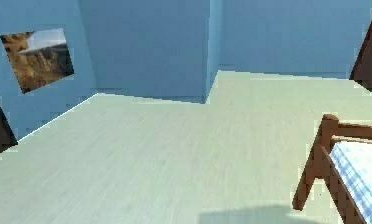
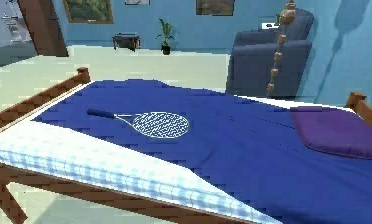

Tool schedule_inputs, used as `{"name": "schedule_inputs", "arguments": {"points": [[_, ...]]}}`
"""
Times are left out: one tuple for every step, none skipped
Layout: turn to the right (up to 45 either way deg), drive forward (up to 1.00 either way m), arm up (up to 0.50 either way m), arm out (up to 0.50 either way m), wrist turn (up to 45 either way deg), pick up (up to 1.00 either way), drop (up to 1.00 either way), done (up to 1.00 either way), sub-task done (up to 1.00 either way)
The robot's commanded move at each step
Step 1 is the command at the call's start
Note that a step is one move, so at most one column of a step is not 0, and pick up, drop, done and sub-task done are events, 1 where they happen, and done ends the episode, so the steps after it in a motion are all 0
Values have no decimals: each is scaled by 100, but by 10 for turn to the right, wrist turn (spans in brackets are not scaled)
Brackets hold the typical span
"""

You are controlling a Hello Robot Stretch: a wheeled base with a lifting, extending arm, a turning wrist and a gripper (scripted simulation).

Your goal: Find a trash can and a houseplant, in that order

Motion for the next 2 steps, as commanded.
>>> {"name": "schedule_inputs", "arguments": {"points": [[150,0,0,0,0,0,0,0,0],[0,100,0,0,0,0,0,0,0]]}}
